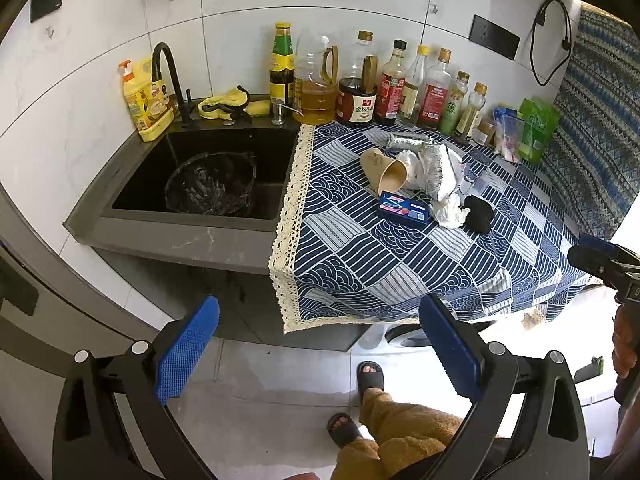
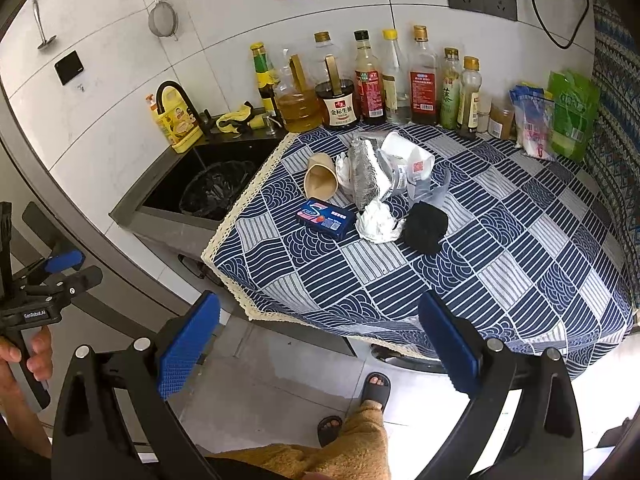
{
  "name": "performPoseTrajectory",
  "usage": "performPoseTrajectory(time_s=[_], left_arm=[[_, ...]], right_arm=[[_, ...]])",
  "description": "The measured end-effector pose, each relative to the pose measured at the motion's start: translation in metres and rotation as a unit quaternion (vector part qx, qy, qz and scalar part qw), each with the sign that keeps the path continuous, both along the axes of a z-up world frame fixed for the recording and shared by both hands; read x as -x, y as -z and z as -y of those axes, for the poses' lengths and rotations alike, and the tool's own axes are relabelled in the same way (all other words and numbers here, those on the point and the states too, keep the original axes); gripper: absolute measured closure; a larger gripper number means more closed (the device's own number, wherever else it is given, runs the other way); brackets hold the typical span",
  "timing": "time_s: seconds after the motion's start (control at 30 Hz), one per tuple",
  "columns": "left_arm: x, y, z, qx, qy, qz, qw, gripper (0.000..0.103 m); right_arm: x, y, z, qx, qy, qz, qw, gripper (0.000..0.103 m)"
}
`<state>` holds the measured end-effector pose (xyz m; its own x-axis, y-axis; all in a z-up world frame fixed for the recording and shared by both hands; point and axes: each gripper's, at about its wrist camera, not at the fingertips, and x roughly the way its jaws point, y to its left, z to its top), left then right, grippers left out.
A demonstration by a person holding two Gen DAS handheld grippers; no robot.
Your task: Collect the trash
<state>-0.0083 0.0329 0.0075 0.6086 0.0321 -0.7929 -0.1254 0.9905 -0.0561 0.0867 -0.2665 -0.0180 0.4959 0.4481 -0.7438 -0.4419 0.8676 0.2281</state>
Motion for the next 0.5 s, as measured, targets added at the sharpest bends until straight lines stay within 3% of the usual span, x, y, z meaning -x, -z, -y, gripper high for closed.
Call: performPoseTrajectory(time_s=[0.5], left_arm=[[-0.017,0.009,0.009,0.010,0.024,-0.013,0.9996,0.006]], right_arm=[[-0.007,0.004,0.003,0.009,0.008,-0.011,1.000,0.005]])
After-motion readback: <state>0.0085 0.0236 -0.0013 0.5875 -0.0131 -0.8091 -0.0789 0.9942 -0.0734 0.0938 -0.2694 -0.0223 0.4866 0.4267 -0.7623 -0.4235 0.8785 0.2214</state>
